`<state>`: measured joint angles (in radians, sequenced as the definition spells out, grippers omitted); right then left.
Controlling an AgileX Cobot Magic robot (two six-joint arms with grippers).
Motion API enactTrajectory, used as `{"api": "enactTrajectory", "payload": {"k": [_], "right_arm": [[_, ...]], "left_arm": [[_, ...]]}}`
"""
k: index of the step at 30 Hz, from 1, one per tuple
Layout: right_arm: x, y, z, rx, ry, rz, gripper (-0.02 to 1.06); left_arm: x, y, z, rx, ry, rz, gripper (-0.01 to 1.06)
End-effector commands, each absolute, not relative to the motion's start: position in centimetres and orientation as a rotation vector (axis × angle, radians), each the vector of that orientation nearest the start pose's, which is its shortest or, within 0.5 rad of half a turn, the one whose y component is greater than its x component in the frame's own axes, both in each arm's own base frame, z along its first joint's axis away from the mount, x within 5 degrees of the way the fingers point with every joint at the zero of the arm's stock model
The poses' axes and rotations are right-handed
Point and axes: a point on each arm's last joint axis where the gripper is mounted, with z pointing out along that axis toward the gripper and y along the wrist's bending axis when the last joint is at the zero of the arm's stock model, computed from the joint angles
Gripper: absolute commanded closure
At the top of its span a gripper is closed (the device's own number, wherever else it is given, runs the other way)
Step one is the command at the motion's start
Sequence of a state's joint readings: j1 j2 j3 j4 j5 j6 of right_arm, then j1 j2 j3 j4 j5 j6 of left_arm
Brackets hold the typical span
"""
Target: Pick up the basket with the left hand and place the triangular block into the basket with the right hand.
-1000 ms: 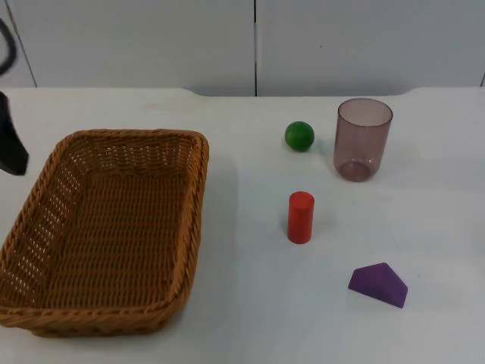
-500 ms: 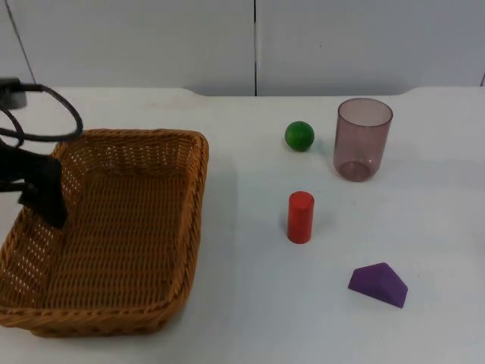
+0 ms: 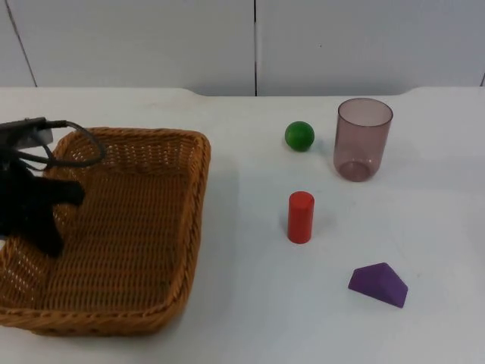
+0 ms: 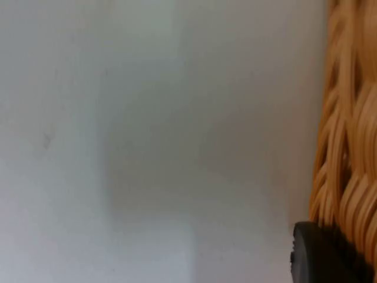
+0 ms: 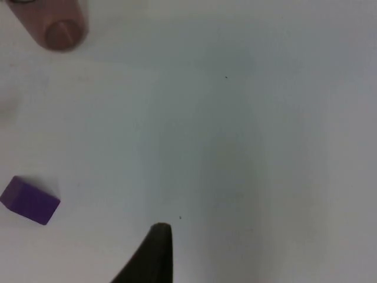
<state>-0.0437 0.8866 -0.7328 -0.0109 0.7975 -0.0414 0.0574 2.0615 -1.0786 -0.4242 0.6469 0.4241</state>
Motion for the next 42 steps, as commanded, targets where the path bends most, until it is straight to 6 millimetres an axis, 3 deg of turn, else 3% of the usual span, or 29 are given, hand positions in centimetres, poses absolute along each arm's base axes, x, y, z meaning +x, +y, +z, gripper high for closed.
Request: {"api": "enactTrajectory", "payload": {"k": [1, 6, 12, 18, 27, 31, 34, 35, 38, 39, 42], "right_arm": [[16.3, -0.8, 30.4, -0.007, 2.423, -0.057, -0.01], [16.3, -0.6, 30.4, -0.006, 2.423, -0.026, -0.01], [16.3, 0.0, 30.4, -0.14, 2.416, 0.025, -0.01], [16.2, 0.9, 30.5, -0.284, 2.395, 0.097, -0.01], [17.3, 1.8, 29.1, -0.393, 2.471, 0.197, -0.01], [18.9, 3.7, 27.5, -0.535, 2.524, 0.225, 0.0], [21.0, 7.1, 25.9, -0.809, 2.563, 0.213, 0.01], [21.0, 7.1, 25.9, -0.809, 2.563, 0.213, 0.01], [24.3, 11.0, 24.5, -1.115, 2.528, 0.093, 0.01], [24.3, 11.0, 24.5, -1.115, 2.528, 0.093, 0.01], [26.9, 14.0, 23.1, -1.269, 2.508, 0.05, 0.01]], "left_arm": [[34.7, -0.2, 9.1, 0.032, 3.032, -0.376, 1.05], [33.5, -0.5, 11.8, -0.058, 2.998, -0.423, 1.05], [29.1, -1.1, 15.4, -0.105, 2.939, -0.476, 1.05], [25.9, -1.5, 15.6, -0.091, 2.966, -0.504, 1.05], [25.6, -1.9, 15.5, -0.071, 2.971, -0.568, 1.05], [25.6, -1.9, 15.5, -0.071, 2.971, -0.568, 1.05], [25.6, -1.9, 15.5, -0.071, 2.971, -0.568, 1.05], [25.6, -1.9, 15.5, -0.071, 2.971, -0.568, 1.05], [25.6, -1.9, 15.5, -0.071, 2.971, -0.568, 1.05], [25.6, -1.9, 15.5, -0.071, 2.971, -0.568, 1.05], [25.6, -1.9, 15.5, -0.073, 2.97, -0.57, 1.05]]}}
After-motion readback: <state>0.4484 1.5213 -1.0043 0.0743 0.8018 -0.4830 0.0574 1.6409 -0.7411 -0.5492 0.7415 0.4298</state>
